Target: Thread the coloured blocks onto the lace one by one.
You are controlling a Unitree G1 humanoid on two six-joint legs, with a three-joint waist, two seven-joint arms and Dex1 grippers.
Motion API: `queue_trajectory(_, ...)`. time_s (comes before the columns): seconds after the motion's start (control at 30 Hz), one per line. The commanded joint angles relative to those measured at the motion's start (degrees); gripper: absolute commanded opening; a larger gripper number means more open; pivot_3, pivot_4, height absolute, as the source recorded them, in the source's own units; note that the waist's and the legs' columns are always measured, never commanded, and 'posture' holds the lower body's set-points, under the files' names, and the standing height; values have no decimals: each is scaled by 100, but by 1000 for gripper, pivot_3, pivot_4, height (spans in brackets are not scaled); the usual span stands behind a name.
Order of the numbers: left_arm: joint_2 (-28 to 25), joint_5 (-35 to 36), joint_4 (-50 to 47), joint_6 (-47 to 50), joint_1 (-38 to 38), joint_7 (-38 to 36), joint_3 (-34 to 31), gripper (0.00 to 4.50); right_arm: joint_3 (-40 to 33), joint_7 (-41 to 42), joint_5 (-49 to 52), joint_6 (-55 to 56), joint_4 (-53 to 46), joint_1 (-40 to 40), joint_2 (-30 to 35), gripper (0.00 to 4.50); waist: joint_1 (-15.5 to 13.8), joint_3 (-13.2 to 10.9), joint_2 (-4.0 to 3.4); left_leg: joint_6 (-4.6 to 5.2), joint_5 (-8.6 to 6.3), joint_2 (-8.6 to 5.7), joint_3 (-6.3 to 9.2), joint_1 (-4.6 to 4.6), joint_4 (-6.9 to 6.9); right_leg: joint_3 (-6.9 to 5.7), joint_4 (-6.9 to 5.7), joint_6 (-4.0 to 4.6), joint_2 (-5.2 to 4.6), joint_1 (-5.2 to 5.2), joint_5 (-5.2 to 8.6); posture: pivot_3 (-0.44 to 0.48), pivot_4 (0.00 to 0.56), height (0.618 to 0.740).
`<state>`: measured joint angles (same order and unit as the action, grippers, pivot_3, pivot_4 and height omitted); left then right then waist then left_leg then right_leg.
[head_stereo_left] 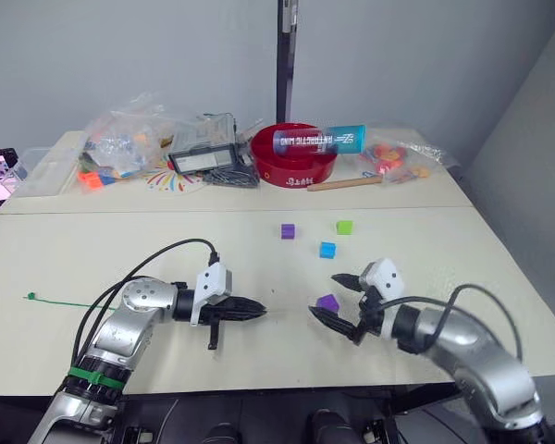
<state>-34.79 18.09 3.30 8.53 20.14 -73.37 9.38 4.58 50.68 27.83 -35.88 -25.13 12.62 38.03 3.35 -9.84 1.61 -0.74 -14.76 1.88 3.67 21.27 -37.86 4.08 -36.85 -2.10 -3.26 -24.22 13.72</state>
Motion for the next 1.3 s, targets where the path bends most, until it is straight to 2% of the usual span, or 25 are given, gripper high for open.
queue_trajectory(0.03,-74,38,4,-163,-1,-55,-136,0,570,1873,-249,811,1129,1000,568,4475,18,-3,0,0,0,0,-4,-2,-2,2,0,0,-1,1,-1,0,150,731)
queue_trajectory(0.1,-82,27,40,-200,-5,-71,-141,0,927,2488,-557,1303,1768,1433,688,4475,7,-3,0,0,0,0,-8,-7,-3,2,1,-1,-2,3,-2,0,150,731)
queue_trajectory(0.23,-111,10,54,-274,-60,-67,-159,0,1462,3112,-1386,2720,3459,2313,347,4475,7,-4,1,4,-3,1,-7,-2,-2,1,3,-1,-1,-2,-2,0,150,731)
queue_trajectory(0.4,-146,22,10,-306,-146,-27,-186,0,1707,3607,-1851,3802,4723,2754,-1,4475,-37,-4,1,4,-3,-1,-8,0,-3,0,-3,0,-6,-5,-3,0,150,731)
queue_trajectory(0.5,-164,32,-32,-307,-193,-22,-197,0,1688,3762,-1974,4157,5152,2875,-124,4475,-77,-4,0,4,-3,-1,-10,0,-3,1,-3,0,-8,-6,-4,0,150,731)
queue_trajectory(0.63,-202,39,-90,-301,-272,-20,-216,0,1551,3891,-1989,4461,5575,3101,-267,3441,-70,-5,-1,4,-3,-1,-11,-2,-3,1,-5,1,-8,-6,-4,0,150,731)
queue_trajectory(0.83,-193,67,-134,-316,-282,-30,-221,0,1440,3869,-1916,4460,5470,2993,-313,1349,-78,-5,-1,4,-2,-1,-12,-8,-3,1,-15,2,-8,-5,-5,0,150,731)
queue_trajectory(0.87,-188,72,-143,-322,-283,-33,-220,0,1429,3834,-1907,4422,5405,2944,-322,1191,-79,-5,-1,4,-3,-1,-12,-8,-3,2,-15,2,-8,-5,-5,0,150,731)
queue_trajectory(0.93,-163,86,-165,-303,-256,-31,-207,0,1390,3676,-1872,4205,5110,2762,-352,1198,-82,-5,-1,4,-3,-1,-11,-8,-3,1,-17,2,-8,-5,-5,0,150,731)
queue_trajectory(1.13,-89,69,-271,-242,-208,-5,-128,0,1363,2830,-1773,2778,3280,2007,-597,1198,-70,-5,-2,4,-3,0,-9,-9,-3,1,-24,2,-6,-8,-5,0,150,731)
queue_trajectory(1.3,-14,21,-326,-196,-177,30,-8,0,1518,2017,-2141,2158,2752,1812,-860,1198,-88,-5,-2,1,-1,-2,-10,-9,-4,1,-22,2,-6,-7,-4,0,150,731)
